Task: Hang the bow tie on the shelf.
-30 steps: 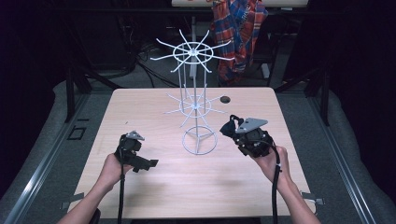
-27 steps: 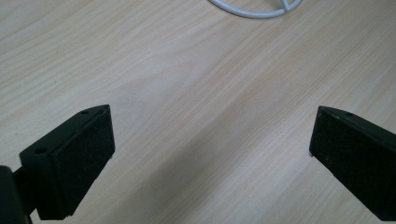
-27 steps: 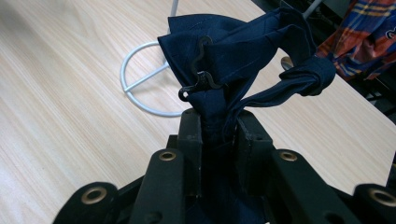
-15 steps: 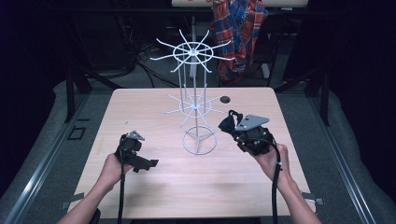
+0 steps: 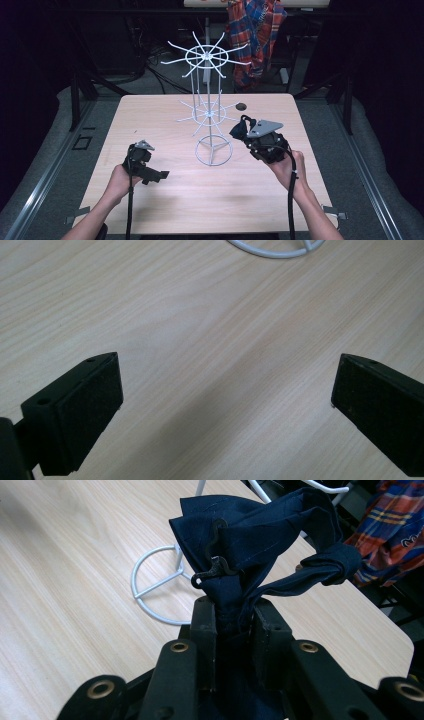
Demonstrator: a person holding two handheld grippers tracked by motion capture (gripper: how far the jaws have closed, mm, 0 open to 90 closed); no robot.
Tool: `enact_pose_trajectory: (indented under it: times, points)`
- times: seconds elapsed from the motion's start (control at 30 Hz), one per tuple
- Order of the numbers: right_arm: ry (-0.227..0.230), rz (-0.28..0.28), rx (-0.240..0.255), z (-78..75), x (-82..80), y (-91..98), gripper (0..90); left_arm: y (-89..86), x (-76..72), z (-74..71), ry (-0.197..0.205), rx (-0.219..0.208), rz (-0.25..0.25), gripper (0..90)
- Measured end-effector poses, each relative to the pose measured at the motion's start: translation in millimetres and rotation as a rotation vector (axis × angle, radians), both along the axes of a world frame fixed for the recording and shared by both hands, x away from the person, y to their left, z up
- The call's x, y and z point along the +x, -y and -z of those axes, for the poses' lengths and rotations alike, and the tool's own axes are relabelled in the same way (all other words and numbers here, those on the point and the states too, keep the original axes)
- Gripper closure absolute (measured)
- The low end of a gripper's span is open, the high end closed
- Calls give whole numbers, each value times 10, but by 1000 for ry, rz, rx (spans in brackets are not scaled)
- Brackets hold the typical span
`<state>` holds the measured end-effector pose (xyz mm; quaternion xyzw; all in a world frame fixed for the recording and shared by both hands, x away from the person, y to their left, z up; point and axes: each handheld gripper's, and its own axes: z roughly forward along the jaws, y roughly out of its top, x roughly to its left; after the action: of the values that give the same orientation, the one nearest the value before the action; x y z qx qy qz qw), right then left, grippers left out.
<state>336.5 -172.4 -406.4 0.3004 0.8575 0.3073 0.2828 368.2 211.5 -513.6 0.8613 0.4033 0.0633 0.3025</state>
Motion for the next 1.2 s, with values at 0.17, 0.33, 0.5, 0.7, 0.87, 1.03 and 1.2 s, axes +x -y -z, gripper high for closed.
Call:
enact_pose_trajectory:
  times: [0.17,0.33,0.5,0.7,0.87,1.03,1.2]
  points:
    - [22,-3,7,-33,-21,16,744,5,2,2,-1,1,2,3]
    - [23,-15,5,-45,-35,-7,744,6,1,1,1,1,2,3]
    - [-11,-21,5,18,0,-14,744,3,1,0,1,1,1,3]
    - [-41,-17,10,66,36,1,744,3,0,-1,2,0,4,3]
    - [-61,-18,2,120,63,-7,744,3,-1,-2,2,0,3,3]
    - [-70,-12,-2,141,88,-13,744,3,0,-1,2,-1,3,3]
    - [-78,-15,-8,169,129,-20,744,3,-1,-2,2,0,2,3]
